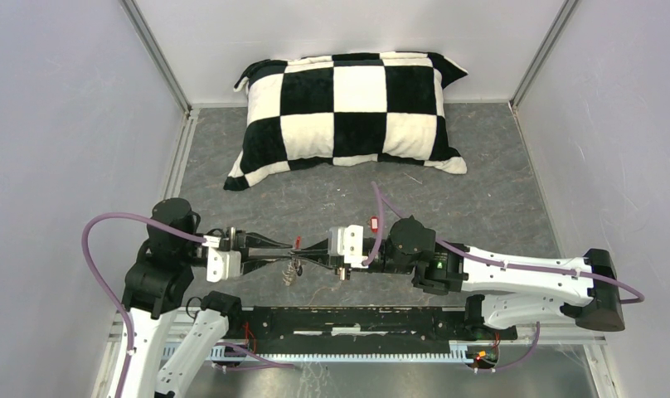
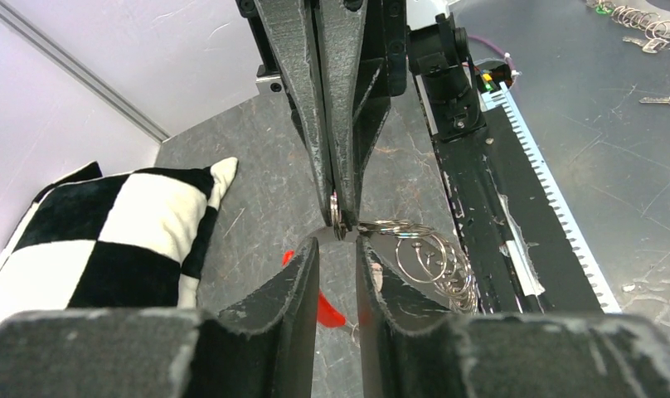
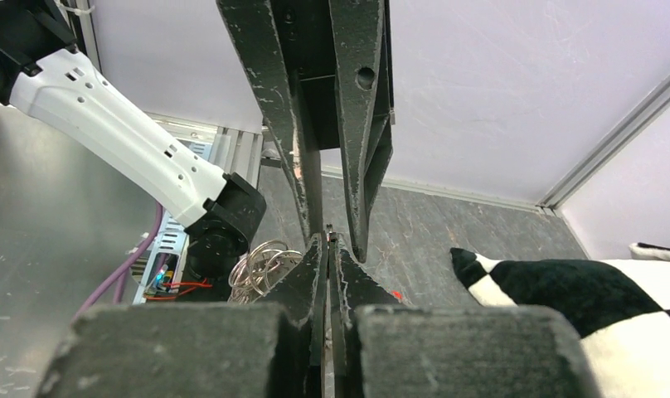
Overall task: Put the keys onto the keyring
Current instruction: Adjust the keyring.
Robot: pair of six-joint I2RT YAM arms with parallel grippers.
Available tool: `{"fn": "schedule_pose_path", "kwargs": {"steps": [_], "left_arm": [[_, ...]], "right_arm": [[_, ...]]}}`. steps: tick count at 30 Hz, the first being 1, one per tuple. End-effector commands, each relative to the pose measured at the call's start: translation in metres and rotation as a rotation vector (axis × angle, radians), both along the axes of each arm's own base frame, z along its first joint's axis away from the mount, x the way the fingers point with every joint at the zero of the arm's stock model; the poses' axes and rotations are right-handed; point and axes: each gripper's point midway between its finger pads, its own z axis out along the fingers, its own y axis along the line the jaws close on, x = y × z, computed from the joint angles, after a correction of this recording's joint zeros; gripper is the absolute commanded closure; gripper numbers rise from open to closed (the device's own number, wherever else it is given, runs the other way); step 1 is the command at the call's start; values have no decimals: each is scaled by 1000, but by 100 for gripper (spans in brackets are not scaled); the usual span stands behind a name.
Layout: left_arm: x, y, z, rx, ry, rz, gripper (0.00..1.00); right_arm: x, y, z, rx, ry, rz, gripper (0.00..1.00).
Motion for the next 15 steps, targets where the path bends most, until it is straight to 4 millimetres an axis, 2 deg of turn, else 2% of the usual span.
{"fn": "schedule_pose_path", "kwargs": {"steps": [1, 8, 15], "left_arm": [[1, -2, 7, -16, 25, -18, 72], [-11, -3, 11, -35, 16, -66, 75], [-12, -2, 12, -37, -1, -64, 77]], "right_arm": [[-5, -3, 28, 103, 3, 27, 100], [0, 0, 25, 65, 8, 4, 100], [7, 4, 20, -13, 6, -32, 100]]}}
